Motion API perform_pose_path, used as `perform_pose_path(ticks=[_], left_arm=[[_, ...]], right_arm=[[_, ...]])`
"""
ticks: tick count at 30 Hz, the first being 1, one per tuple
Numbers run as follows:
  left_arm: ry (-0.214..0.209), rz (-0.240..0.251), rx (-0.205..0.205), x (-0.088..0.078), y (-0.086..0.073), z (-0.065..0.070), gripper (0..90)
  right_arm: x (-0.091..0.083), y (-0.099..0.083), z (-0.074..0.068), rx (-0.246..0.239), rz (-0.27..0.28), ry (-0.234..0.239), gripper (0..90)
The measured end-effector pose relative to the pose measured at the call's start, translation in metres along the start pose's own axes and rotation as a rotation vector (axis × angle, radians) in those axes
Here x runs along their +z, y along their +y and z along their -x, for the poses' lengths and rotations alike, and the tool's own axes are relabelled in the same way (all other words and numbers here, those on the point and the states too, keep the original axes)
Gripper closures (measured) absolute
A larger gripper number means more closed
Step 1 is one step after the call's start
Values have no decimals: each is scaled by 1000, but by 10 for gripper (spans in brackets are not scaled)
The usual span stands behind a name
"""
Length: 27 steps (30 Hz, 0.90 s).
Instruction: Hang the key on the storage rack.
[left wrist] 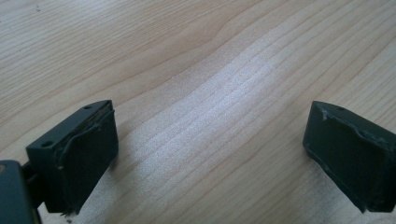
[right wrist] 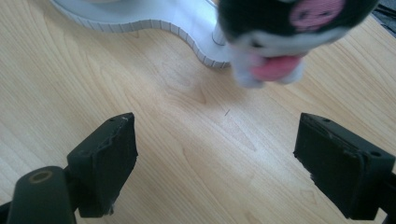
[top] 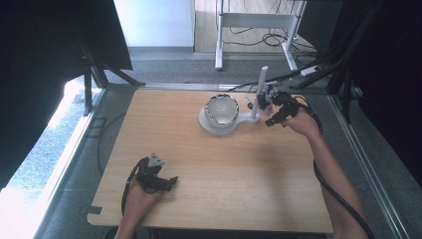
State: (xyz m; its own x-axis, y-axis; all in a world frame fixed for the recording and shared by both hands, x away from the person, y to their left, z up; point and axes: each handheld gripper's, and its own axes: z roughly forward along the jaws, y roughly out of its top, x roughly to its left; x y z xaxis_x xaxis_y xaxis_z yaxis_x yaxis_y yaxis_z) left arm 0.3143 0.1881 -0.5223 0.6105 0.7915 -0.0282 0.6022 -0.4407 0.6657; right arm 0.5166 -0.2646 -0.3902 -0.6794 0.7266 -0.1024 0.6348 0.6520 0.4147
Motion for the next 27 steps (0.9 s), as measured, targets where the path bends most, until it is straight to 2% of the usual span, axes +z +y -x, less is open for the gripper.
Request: perform_pose_path(ticks=[7,14,27], left_arm=[[0,0,-1,0,0,0,31],[0,0,0,0,0,0,31],[-1,2,0,0,0,0,31]], right_arm=[[-12,-11,-8,-15,41,5,74],[-22,-23,-14,-27,70,1,54],[-36,-45,-27,-44,95,-2,34]])
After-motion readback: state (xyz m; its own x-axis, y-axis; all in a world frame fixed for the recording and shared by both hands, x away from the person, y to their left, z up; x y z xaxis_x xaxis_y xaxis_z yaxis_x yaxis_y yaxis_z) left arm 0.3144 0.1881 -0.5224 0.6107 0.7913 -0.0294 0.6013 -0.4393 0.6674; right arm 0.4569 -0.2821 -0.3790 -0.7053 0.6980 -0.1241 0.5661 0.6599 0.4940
